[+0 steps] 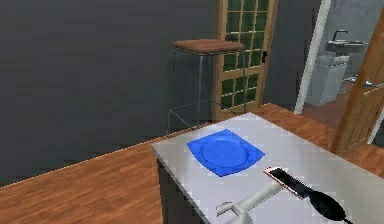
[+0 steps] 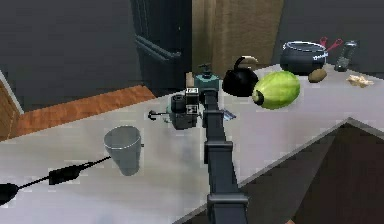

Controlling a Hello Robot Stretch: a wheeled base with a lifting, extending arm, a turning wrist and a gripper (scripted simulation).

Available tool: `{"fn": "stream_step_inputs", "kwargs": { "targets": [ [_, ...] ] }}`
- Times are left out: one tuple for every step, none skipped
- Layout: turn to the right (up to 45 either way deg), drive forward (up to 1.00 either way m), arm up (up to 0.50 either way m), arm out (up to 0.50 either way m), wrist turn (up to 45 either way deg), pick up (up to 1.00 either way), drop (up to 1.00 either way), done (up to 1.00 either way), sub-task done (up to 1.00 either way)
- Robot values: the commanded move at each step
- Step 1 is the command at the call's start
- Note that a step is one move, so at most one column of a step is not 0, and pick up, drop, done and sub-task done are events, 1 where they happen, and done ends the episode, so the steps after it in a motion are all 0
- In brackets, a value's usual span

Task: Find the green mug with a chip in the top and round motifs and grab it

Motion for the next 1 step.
{"fn": "stream_step_inputs", "kwargs": {
  "targets": [
    [0.0,0.00,0.00,0.00,0.0,1.00,0.00,0.00,0.00]
  ]
}}
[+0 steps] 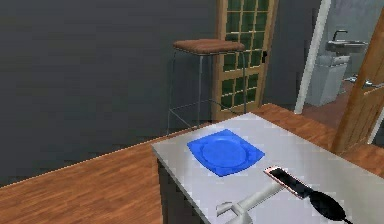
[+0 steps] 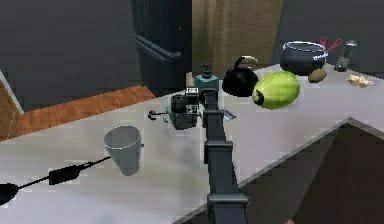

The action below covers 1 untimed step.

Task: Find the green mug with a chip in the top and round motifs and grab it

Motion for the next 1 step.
{"fn": "stream_step_inputs", "kwargs": {
  "targets": [
    [0.0,0.00,0.10,0.00,0.0,0.00,0.00,0.00,0.00]
  ]
}}
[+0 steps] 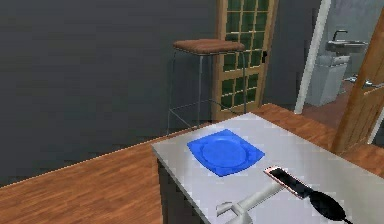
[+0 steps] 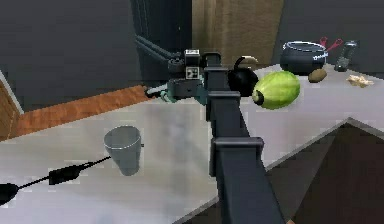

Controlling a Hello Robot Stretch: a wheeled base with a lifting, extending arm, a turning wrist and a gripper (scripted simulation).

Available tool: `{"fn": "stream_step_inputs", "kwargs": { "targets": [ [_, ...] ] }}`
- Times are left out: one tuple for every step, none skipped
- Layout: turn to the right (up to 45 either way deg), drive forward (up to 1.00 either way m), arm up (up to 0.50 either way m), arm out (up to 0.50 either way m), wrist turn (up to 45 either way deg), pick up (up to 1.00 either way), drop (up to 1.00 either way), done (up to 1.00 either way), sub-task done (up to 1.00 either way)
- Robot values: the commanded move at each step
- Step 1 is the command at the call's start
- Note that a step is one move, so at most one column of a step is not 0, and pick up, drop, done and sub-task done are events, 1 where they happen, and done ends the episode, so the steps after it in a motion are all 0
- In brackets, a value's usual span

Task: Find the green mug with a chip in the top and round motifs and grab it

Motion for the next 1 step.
{"fn": "stream_step_inputs", "kwargs": {
  "targets": [
    [0.0,0.00,0.00,0.00,0.0,0.00,0.00,1.00,0.00]
  ]
}}
